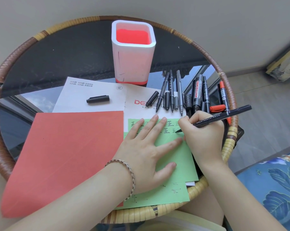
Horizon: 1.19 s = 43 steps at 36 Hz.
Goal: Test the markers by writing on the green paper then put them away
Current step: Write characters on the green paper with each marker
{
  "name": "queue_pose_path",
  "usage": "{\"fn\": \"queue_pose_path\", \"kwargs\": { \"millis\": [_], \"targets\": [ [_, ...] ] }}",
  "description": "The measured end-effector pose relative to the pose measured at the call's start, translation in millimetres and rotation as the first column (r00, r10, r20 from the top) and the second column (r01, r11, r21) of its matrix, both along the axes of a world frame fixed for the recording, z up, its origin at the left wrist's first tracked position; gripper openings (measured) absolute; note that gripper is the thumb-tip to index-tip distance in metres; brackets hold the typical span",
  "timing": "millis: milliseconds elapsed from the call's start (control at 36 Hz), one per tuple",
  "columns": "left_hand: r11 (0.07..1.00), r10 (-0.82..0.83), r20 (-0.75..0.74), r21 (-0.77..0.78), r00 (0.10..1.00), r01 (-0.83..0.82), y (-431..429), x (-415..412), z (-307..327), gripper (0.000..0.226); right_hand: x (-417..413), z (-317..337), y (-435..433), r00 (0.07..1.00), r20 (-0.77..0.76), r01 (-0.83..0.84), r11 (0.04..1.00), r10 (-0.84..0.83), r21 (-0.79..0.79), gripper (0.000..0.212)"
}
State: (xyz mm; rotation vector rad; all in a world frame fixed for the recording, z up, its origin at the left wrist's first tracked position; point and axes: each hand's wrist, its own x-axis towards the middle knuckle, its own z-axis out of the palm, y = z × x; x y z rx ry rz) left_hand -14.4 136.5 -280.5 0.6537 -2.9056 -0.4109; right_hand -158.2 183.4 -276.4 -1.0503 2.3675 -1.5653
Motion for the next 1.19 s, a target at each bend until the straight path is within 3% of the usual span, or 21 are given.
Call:
{"fn": "queue_pose_path", "kwargs": {
  "millis": [194,417,528,611,667,722,778,833,917,1056,1139,1194],
  "targets": [
    [1.000,0.000,0.004,0.015,1.000,0.000,0,1,0,0.051,-3,-2,2,0.999,0.036,0.015,1.000,-0.015,0.006,0.030],
    [0.999,-0.007,-0.018,0.040,1.000,0.008,0,1,1,0.045,0,8,3,0.983,0.177,-0.005,0.976,0.044,-0.216,0.026],
    [0.999,-0.001,-0.064,0.042,0.998,0.004,-1,3,9,0.044,0,17,9,0.985,0.085,-0.135,0.979,0.149,-0.156,0.015],
    [0.985,0.094,-0.273,0.165,0.957,-0.050,-1,7,28,0.043,-2,28,12,0.975,-0.060,-0.217,0.974,0.213,-0.061,0.036],
    [0.903,0.273,-0.364,0.417,0.890,-0.107,-2,10,52,0.044,2,36,11,0.958,-0.169,-0.241,0.970,0.232,-0.035,0.048],
    [0.710,0.394,-0.256,0.695,0.883,-0.114,-5,13,67,0.042,11,42,8,0.929,-0.267,-0.273,0.962,0.256,-0.027,0.048],
    [0.563,0.406,-0.171,0.821,0.898,-0.098,-9,14,73,0.038,22,46,4,0.907,-0.305,-0.308,0.951,0.289,-0.014,0.045],
    [0.532,0.430,-0.190,0.843,0.883,-0.077,-12,16,74,0.023,33,47,-1,0.884,-0.320,-0.357,0.934,0.341,0.011,0.043],
    [0.651,0.425,-0.213,0.748,0.880,-0.134,-17,27,68,0.019,41,46,-5,0.855,-0.297,-0.430,0.901,0.426,0.054,0.041],
    [0.822,0.518,-0.270,0.419,0.812,-0.385,-47,62,57,0.024,35,46,-4,0.869,-0.187,-0.446,0.889,0.458,0.101,0.033],
    [0.824,0.561,-0.346,0.146,0.752,-0.548,-78,80,48,0.019,22,45,-6,0.884,-0.165,-0.407,0.894,0.437,0.189,0.026],
    [0.812,0.558,-0.347,0.044,0.754,-0.582,-100,87,44,0.024,12,44,-10,0.906,-0.159,-0.350,0.906,0.392,0.240,0.022]
  ]
}}
